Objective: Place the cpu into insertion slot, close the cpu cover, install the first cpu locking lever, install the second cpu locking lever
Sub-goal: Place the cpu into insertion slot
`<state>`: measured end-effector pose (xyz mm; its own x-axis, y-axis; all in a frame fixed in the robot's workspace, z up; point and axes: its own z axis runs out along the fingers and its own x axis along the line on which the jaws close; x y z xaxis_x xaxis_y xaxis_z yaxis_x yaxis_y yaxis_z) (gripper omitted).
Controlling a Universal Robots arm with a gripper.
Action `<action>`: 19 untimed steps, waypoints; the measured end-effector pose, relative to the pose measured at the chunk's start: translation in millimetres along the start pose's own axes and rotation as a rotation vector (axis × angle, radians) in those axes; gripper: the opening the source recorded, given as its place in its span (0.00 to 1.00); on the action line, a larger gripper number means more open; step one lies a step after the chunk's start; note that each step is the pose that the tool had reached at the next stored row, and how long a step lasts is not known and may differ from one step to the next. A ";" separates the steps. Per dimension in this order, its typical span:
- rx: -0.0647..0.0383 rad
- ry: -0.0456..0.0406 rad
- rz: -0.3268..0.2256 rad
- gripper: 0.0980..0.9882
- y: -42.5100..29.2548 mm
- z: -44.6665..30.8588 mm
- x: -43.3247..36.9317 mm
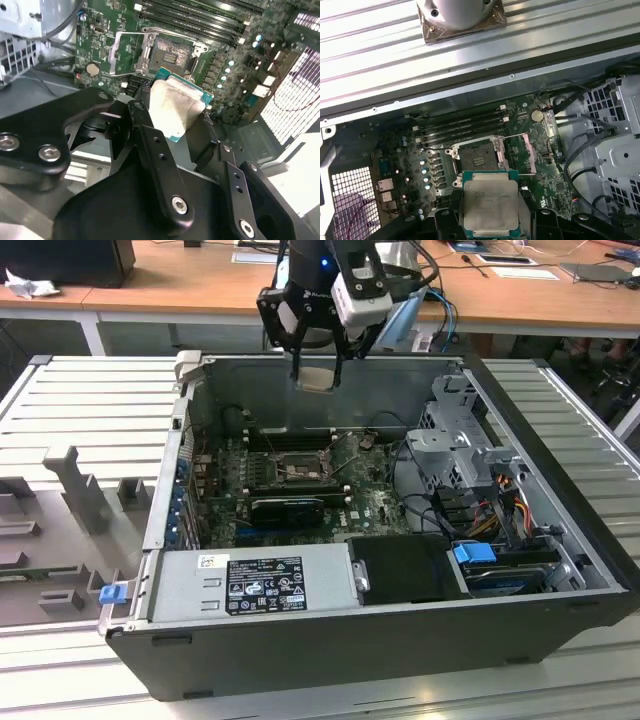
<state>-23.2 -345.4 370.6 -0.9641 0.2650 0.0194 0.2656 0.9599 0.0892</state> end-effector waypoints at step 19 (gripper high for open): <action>-0.009 -0.0385 0.429 0.48 -1.8 21.0 -0.4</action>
<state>-23.2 -345.4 349.5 -0.7654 0.6432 0.0194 0.6421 0.7614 0.0894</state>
